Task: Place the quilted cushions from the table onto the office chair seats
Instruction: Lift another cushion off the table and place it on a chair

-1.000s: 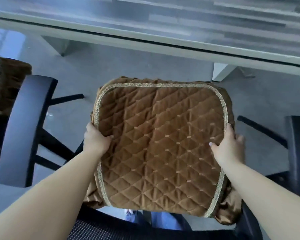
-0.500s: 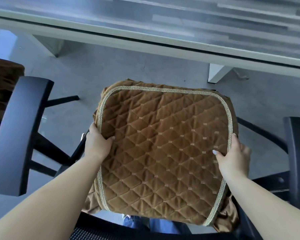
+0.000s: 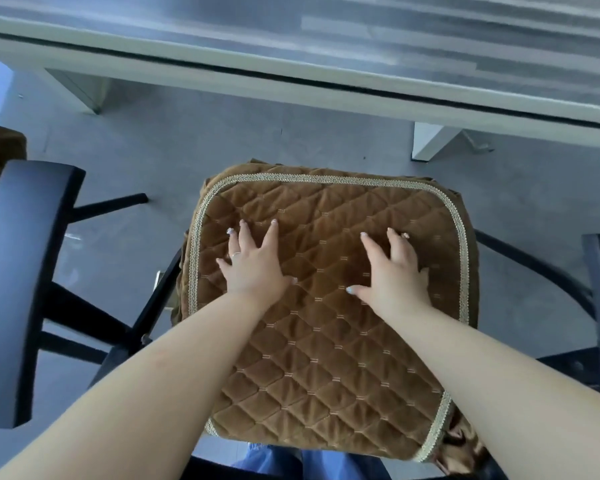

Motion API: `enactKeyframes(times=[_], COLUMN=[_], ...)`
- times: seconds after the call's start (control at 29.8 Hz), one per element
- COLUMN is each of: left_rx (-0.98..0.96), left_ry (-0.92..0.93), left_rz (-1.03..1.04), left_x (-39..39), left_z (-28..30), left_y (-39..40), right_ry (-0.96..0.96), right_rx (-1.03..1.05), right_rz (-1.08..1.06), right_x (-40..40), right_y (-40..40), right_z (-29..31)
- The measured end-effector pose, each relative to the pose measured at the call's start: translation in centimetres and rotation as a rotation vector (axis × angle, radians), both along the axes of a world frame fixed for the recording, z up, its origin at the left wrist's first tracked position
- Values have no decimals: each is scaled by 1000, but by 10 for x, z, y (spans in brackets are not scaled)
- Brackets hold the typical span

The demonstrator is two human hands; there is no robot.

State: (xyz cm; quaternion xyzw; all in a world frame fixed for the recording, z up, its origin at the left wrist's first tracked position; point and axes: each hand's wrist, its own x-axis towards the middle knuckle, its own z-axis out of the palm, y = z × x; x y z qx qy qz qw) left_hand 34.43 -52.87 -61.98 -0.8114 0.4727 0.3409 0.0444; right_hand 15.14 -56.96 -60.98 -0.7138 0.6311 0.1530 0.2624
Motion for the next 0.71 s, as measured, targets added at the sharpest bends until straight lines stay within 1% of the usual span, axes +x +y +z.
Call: enactKeyframes(times=[0.07, 0.13, 0.24, 0.34, 0.4, 0.54, 0.6, 0.71], left_rx=[34, 37, -3, -15, -15, 99, 131, 117], left_ry=[-33, -70, -95, -80, -45, -3, -5, -9], left_rz=[-11, -21, -29, -28, -7, -7, -16, -16], left_x=[-4, -7, -6, -9, -10, -25, -34, -38], left_z=[-10, -22, -26, -18, -8, 5, 6, 0], left_y=[-5, -5, -5, 6, 25, 97, 118, 118], right_ry=[60, 108, 113, 82, 54, 66, 87, 119], right_rx=[50, 56, 10, 30, 102, 281, 306, 284], right_rz=[5, 37, 75, 90, 83, 96, 127, 158], right_x=[8, 11, 9, 0, -5, -18, -21, -21], right_y=[-4, -5, -3, 8, 24, 89, 115, 127], right_z=[-9, -21, -24, -17, -6, 10, 8, -3])
